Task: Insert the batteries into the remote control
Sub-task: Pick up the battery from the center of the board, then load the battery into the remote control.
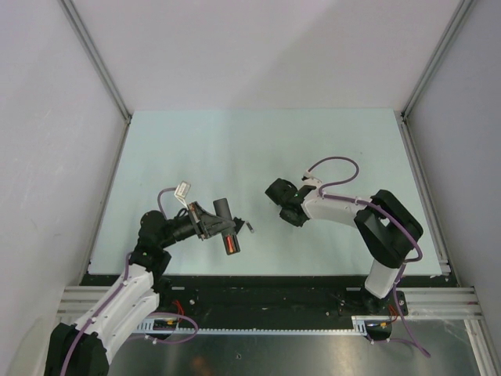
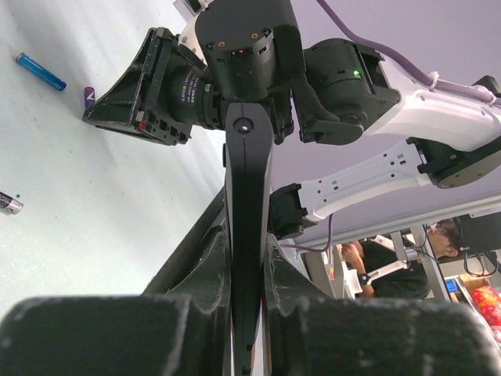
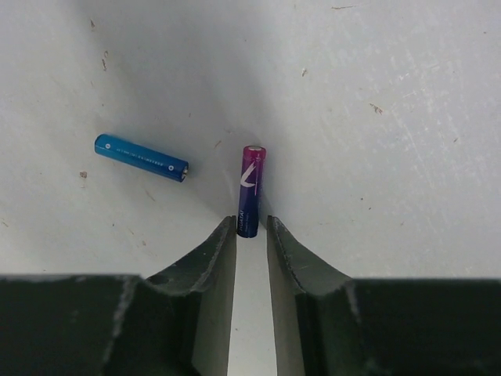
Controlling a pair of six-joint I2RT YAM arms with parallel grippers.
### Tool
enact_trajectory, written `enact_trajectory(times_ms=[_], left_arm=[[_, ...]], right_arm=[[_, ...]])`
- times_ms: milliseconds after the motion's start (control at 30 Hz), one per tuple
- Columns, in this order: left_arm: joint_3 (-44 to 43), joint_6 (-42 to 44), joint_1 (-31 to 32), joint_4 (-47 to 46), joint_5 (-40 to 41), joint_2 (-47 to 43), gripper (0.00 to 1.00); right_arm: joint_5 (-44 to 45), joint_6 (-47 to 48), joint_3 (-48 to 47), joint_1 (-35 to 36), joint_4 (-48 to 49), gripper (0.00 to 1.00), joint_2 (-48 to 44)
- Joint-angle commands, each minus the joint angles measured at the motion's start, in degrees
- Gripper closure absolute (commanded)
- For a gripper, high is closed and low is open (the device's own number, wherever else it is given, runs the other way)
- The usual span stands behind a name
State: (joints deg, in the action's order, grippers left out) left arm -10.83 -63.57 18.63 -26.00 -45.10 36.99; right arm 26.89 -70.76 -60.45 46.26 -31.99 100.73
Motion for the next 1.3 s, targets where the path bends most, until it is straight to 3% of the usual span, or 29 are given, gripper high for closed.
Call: enact_trajectory(times_ms=[0,200,300,533,667,800,967,1267], left_arm=[[0.5,-0.5,0.4,-1.9,0.6,-1.0,1.0],[0.1,-0.9,0.4,-1.9,0.5,-1.0,1.0],[-0.3,-1.3,0.4,-1.9,0.8,-0.8,1.0],[-2.6,-1.6,0.4,-1.9,3.5,1.5,1.0],[-4.8,-1.3,1.1,-2.0,6.9,5.9,1.0],[-8.7,-0.9,2.3,-2.8,8.8,11.7,1.0],[-13.3,-0.9,4.7,-6.7,9.7,19.2,1.0],[-17.6,-0.1,8.5,-10.6,12.0,28.9,1.0]], right_arm=[[0.7,-1.1,-1.0,-0.2,-1.9,0.76,1.3],[2.5,1.0,-0.9,0.1,-4.3,1.0,0.4],[4.5,5.4,-0.9,0.8,-5.1,1.0,-2.8],[2.2,30.3,-0.9,2.8,-7.9,1.0,-18.9],[-4.9,40.1,-1.4,6.2,-9.8,1.0,-29.3],[-10.7,44.6,-4.8,9.4,-16.8,1.0,-35.9],[-14.0,47.6,-11.2,16.7,-24.0,1.0,-35.3],[-20.5,44.8,-15.7,18.0,-21.5,1.0,-31.8]])
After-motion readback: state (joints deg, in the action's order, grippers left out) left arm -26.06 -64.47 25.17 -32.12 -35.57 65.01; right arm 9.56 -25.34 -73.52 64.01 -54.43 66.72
